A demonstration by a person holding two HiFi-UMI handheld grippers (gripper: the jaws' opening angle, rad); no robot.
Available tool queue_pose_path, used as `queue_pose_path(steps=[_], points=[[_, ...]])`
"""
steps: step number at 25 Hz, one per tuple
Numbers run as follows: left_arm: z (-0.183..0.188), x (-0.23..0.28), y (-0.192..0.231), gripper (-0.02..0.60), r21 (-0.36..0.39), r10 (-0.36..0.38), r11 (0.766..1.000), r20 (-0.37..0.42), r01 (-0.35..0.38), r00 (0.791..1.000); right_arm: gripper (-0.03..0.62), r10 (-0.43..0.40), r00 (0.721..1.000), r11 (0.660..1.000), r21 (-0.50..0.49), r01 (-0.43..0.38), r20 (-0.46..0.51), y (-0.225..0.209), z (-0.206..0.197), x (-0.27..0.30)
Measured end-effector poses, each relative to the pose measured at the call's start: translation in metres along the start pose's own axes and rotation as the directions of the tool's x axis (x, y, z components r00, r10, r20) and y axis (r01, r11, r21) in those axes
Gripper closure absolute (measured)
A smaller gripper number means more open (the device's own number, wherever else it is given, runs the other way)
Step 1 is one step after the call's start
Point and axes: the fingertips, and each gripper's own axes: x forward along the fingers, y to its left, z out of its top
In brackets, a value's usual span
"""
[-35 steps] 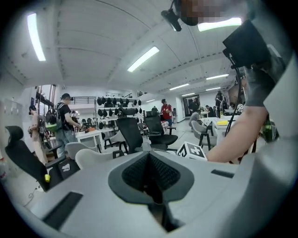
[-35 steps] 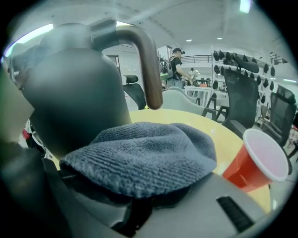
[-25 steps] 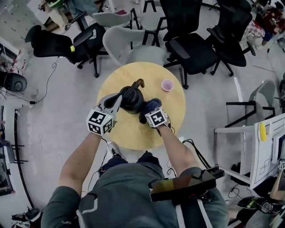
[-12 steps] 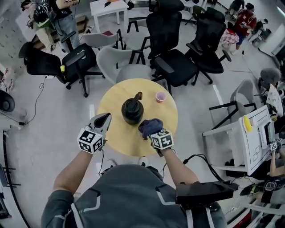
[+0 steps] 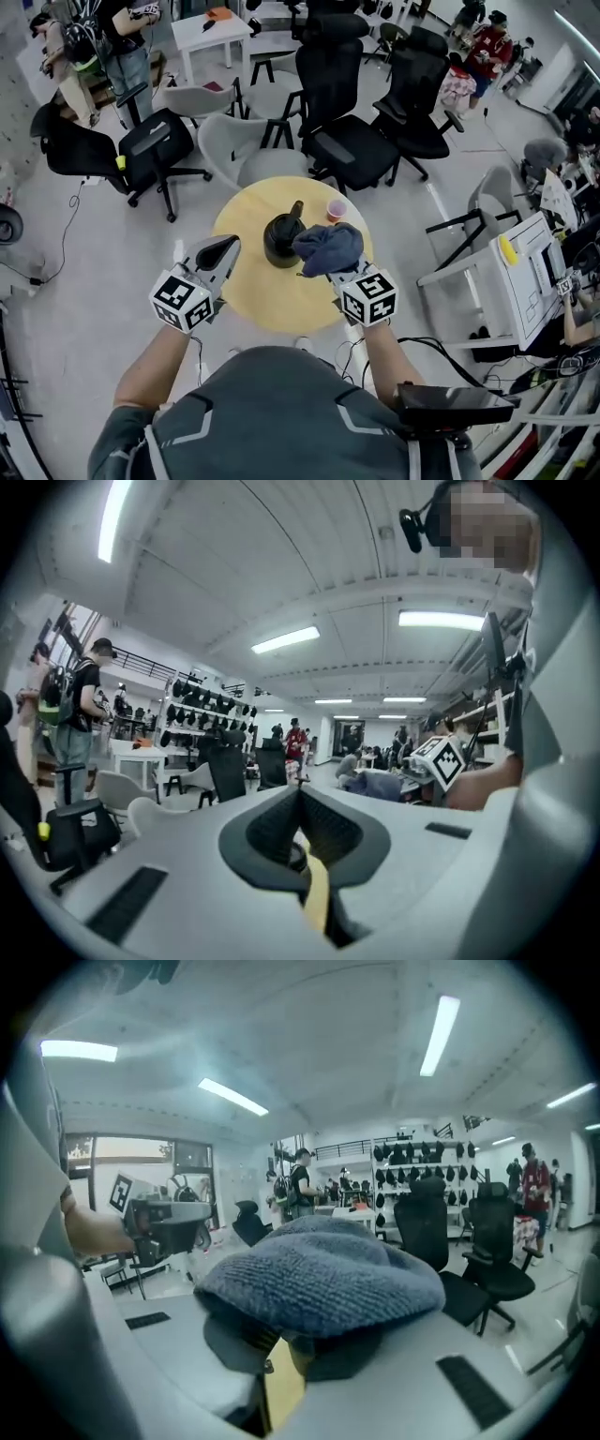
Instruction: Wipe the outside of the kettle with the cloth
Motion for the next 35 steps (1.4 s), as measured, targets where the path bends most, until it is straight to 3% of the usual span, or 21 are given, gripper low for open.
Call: queue_pose_path(steps=[3,8,12,15,22,29,33,35], points=[[0.03,-0.005,-0.014,0.572,-0.014,-0.039,0.999,0.063,0.04,0.997,0.543,-0.023,0.997,1.0,-0.008,0.023,0.078,0.005,0.04,-0.018],[0.065,-0.027,-0.002,0.574,0.057,0.08,0.995,0.113,-0.087,0.99,0.543,-0.052,0.985,0.997,-0.052,0.061,0.163,0.013,0.095,-0.04],[0.077,-0.042,0.0,0.574,0.064,0.084,0.993,0.155,-0.094,0.984,0.545,-0.096,0.975,0.989,-0.092,0.117,0.203,0.014,0.121,-0.051],[0.079,-0.045,0.0,0.574,0.087,0.106,0.989,0.157,-0.121,0.982,0.545,-0.121,0.974,0.98,-0.133,0.148,0.193,0.01,0.126,-0.058],[0.095,-0.051,0.008,0.572,0.097,0.132,0.984,0.188,-0.152,0.973,0.545,-0.152,0.965,0.976,-0.122,0.181,0.214,0.003,0.132,-0.061],[0.103,-0.051,0.004,0.572,0.125,0.139,0.978,0.2,-0.166,0.97,0.544,-0.139,0.965,0.979,-0.119,0.168,0.223,0.005,0.13,-0.06],[0.098,-0.055,0.01,0.574,0.095,0.24,0.96,0.199,-0.262,0.95,0.544,-0.131,0.966,0.976,-0.139,0.164,0.225,0.006,0.127,-0.062],[0.097,-0.054,0.009,0.574,0.109,0.255,0.954,0.195,-0.28,0.947,0.544,-0.128,0.965,0.976,-0.143,0.163,0.229,0.005,0.128,-0.065]])
